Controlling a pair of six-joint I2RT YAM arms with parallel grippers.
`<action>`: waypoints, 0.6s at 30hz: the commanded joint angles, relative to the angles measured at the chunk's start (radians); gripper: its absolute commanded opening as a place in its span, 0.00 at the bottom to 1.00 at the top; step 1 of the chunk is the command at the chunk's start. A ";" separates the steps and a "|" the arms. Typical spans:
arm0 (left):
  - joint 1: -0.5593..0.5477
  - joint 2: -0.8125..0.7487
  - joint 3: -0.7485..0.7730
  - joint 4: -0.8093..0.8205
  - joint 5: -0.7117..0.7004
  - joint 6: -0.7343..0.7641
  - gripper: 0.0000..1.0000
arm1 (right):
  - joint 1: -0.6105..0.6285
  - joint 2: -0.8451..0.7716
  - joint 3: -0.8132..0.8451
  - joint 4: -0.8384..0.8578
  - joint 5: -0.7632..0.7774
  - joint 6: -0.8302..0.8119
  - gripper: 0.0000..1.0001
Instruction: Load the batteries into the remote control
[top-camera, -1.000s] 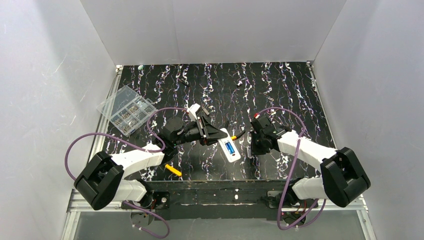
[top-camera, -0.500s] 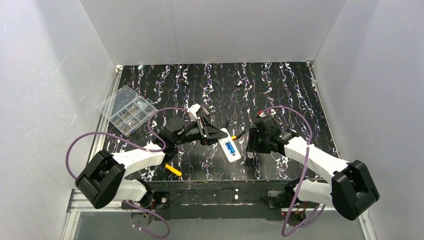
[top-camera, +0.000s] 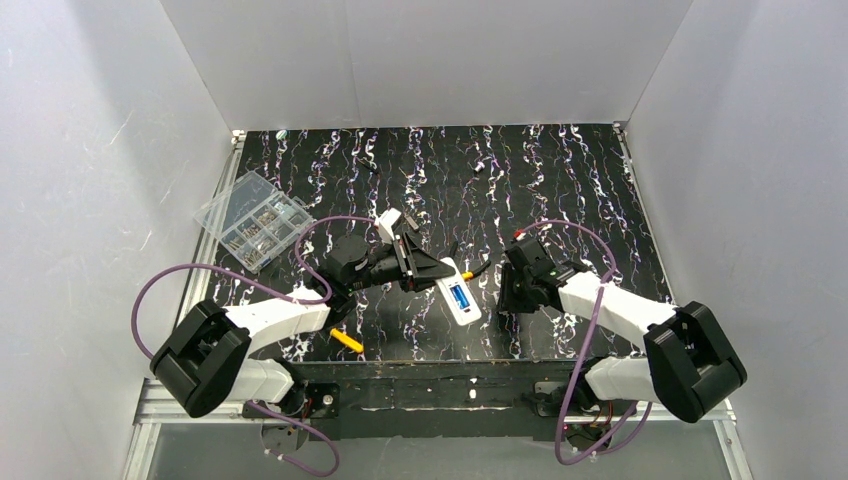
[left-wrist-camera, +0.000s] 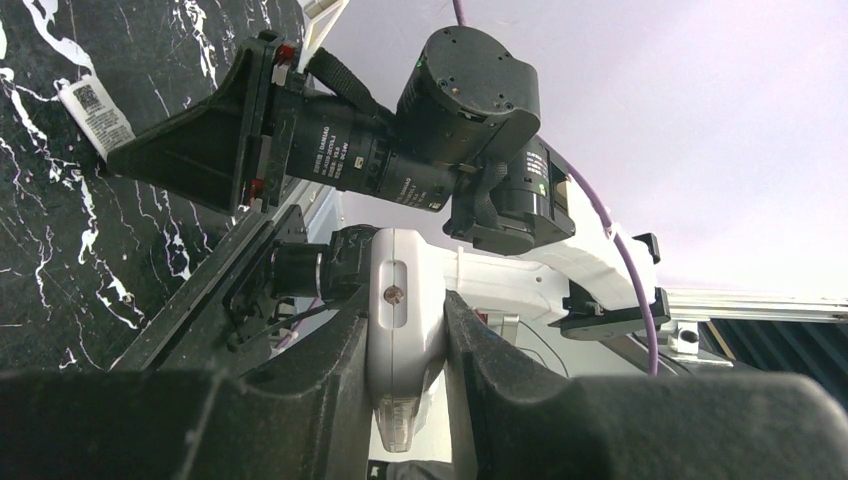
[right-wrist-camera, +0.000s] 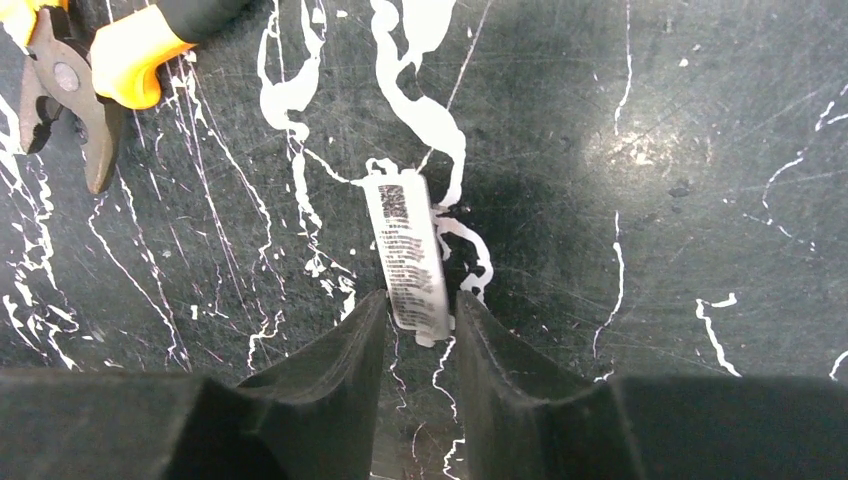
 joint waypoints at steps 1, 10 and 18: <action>0.004 -0.020 0.000 0.094 0.036 -0.001 0.00 | -0.005 0.032 -0.007 0.027 -0.003 0.009 0.37; 0.002 -0.018 -0.002 0.096 0.037 -0.001 0.00 | -0.005 0.047 -0.004 0.037 -0.026 -0.003 0.19; 0.003 -0.011 -0.002 0.099 0.036 -0.002 0.00 | -0.005 -0.009 0.013 0.016 -0.035 -0.017 0.04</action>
